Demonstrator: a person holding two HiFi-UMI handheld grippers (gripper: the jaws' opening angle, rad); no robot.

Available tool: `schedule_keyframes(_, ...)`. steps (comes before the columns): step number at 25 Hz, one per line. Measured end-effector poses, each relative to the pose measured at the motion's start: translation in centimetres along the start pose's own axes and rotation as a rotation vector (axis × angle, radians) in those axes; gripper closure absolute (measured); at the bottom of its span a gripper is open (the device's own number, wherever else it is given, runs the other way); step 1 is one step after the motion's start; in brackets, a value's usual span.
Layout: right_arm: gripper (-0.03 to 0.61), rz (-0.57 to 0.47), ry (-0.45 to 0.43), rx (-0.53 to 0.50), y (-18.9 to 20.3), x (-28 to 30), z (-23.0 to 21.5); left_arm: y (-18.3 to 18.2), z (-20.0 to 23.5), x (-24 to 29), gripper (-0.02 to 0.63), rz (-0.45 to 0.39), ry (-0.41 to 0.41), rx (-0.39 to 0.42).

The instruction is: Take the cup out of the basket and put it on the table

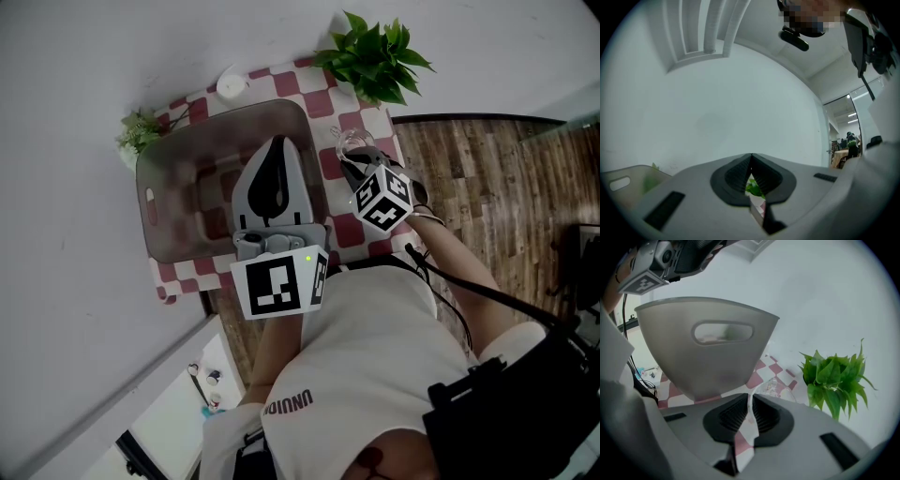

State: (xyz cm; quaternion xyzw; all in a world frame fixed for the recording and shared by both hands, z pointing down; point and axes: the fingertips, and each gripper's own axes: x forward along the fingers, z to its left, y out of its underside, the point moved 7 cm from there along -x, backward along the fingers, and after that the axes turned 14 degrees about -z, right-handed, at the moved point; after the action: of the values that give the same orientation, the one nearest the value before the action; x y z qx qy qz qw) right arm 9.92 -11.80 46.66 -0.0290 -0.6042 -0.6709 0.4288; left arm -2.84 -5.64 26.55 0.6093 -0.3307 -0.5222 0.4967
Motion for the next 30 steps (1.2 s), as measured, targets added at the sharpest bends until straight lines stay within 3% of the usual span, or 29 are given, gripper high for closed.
schedule_keyframes(14, 0.535, 0.079, -0.057, 0.029, 3.3, 1.7, 1.2, 0.8, 0.2, 0.8, 0.601, 0.022, -0.016, 0.003)
schedule_keyframes(30, 0.534, 0.124, -0.063, 0.034, 5.0, 2.1, 2.4, 0.8, 0.2, 0.8, 0.601, 0.022, -0.012, 0.003)
